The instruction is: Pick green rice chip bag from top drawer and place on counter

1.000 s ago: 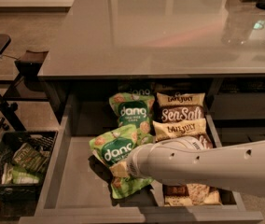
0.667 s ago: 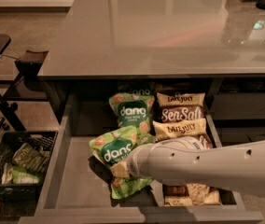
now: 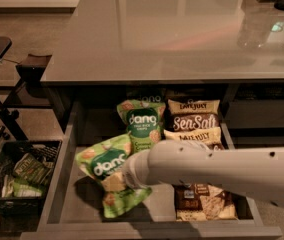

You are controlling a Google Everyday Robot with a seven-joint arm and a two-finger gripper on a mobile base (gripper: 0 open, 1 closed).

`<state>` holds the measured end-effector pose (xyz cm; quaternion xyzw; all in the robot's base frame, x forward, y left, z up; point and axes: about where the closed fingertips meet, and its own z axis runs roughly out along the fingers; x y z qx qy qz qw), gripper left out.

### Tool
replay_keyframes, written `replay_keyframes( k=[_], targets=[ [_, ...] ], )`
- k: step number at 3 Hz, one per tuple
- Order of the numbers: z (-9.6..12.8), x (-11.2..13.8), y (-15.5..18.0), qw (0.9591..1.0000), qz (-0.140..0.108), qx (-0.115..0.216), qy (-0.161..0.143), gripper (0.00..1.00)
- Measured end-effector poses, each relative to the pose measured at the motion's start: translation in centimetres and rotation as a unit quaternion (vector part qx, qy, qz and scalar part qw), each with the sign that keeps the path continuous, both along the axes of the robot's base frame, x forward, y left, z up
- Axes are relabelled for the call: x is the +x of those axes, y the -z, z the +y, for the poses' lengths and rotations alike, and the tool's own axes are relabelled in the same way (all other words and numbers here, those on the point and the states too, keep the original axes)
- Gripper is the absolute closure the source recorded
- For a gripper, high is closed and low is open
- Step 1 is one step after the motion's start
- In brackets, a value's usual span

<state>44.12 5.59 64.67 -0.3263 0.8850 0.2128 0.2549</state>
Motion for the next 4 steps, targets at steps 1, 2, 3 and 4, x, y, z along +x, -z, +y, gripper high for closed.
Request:
replay_keyframes(
  k=[1,2,3,4],
  targets=[
    [4.5,-1.0,-4.2,0.9951,0.042,0.078,-0.045,1.0],
    [1.6,1.3,-8.2,0.9885,0.024,0.128,-0.077,1.0],
    [-3.9,3.0,-10.1,0.9848,-0.035,0.094,-0.142,1.0],
    [-8.3,4.7,-10.7,0.9819,-0.086,0.02,-0.167,1.0]
  ],
)
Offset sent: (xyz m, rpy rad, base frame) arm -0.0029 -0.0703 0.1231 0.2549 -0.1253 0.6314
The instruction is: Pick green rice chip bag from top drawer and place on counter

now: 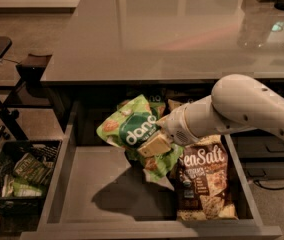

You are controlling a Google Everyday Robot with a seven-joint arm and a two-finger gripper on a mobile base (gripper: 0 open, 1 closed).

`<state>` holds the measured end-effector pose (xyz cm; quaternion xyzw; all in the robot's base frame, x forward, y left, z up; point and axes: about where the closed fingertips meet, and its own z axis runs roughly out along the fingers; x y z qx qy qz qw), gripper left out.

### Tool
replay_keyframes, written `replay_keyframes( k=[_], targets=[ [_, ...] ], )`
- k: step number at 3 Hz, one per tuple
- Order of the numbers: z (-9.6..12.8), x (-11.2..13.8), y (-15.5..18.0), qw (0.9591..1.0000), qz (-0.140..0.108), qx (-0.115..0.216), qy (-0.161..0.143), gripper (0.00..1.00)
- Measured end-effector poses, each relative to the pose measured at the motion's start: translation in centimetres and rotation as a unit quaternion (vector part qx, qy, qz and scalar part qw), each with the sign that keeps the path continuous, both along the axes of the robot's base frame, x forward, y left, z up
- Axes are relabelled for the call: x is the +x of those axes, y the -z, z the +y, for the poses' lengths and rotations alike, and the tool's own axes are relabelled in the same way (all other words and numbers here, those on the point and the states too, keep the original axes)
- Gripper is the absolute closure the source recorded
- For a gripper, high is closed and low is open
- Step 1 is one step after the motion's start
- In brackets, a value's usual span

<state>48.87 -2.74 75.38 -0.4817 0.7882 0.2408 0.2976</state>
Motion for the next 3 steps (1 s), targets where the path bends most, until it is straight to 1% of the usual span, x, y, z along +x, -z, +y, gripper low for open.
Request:
replay_keyframes(
  k=[1,2,3],
  targets=[
    [-2.9,1.9,-2.1,0.9976,-0.065,-0.021,0.014,1.0],
    [-4.4,4.1,-5.0,0.9957,-0.092,-0.011,0.001,1.0],
    [-4.4,4.1,-5.0,0.9957,-0.092,-0.011,0.001,1.0]
  ],
)
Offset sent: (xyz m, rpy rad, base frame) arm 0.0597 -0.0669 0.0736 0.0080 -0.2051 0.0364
